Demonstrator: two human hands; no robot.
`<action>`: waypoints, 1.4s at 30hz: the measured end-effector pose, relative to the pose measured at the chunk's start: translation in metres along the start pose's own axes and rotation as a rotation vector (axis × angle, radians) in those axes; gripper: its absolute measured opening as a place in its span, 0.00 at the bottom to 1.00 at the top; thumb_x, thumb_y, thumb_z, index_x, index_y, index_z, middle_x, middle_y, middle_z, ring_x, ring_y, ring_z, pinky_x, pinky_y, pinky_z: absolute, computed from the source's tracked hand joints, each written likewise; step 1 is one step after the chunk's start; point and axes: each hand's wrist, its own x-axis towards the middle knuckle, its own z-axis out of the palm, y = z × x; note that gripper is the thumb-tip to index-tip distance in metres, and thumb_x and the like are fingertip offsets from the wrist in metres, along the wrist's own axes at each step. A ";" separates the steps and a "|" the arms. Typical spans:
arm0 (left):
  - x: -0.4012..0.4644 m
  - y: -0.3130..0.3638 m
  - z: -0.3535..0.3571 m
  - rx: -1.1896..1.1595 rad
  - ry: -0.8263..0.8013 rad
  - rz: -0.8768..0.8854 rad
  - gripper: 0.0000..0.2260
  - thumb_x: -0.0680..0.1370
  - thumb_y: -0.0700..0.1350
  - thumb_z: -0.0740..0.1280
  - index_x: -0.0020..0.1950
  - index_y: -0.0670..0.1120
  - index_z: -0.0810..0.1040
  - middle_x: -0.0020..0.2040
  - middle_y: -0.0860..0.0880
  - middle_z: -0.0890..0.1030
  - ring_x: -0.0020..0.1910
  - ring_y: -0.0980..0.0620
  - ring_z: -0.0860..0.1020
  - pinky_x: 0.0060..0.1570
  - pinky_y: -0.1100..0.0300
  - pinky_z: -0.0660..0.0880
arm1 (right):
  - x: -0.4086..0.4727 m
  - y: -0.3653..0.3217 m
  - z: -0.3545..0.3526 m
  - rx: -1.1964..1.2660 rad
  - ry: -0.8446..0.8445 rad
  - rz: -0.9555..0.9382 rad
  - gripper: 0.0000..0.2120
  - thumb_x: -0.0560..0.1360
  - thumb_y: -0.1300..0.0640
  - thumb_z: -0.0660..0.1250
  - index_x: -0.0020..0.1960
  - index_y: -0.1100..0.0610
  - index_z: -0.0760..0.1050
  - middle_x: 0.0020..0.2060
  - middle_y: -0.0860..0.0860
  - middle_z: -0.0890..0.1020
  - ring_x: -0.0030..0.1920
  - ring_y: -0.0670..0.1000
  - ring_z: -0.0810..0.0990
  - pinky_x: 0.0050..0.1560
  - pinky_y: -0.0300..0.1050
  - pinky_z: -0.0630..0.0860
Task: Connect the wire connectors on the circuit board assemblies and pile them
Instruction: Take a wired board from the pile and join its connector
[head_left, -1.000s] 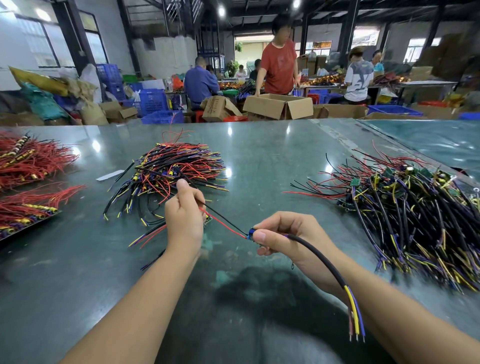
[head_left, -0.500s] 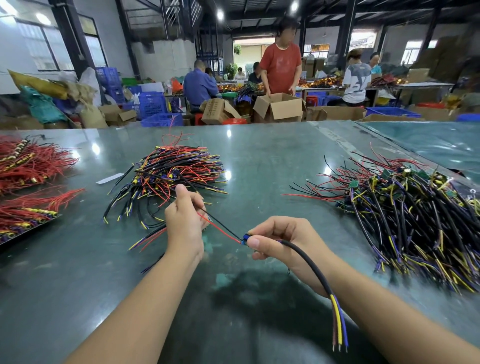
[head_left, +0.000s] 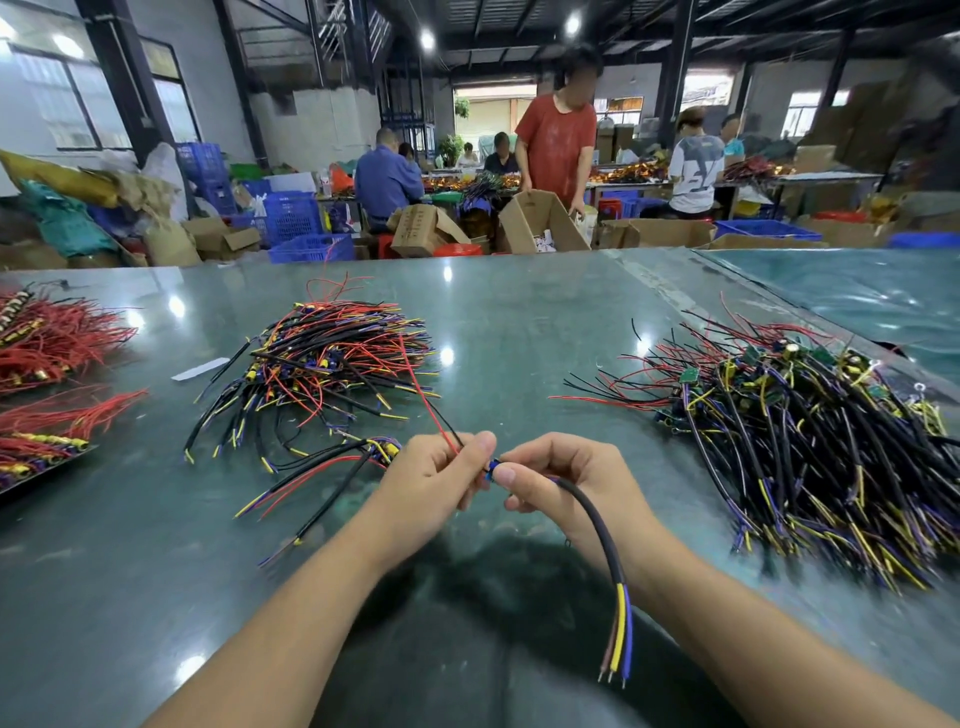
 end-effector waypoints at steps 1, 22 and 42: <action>0.000 -0.001 0.000 0.047 0.007 -0.006 0.19 0.76 0.56 0.60 0.29 0.49 0.73 0.26 0.51 0.72 0.26 0.57 0.68 0.30 0.65 0.65 | 0.000 0.000 0.000 -0.002 0.008 0.003 0.03 0.69 0.63 0.73 0.40 0.60 0.80 0.30 0.50 0.83 0.30 0.47 0.80 0.35 0.36 0.76; 0.001 -0.001 0.003 0.017 0.072 -0.063 0.13 0.82 0.45 0.58 0.48 0.51 0.82 0.38 0.49 0.85 0.35 0.52 0.82 0.43 0.57 0.80 | 0.003 0.008 -0.008 -0.401 0.249 -0.044 0.06 0.73 0.56 0.71 0.50 0.50 0.80 0.44 0.46 0.82 0.42 0.42 0.79 0.44 0.32 0.73; -0.001 0.012 0.012 -0.605 0.047 -0.201 0.09 0.72 0.49 0.71 0.42 0.44 0.76 0.40 0.43 0.83 0.38 0.49 0.82 0.43 0.57 0.80 | 0.001 -0.012 -0.005 0.830 0.263 0.328 0.02 0.73 0.68 0.65 0.42 0.66 0.77 0.32 0.54 0.82 0.34 0.47 0.83 0.35 0.34 0.79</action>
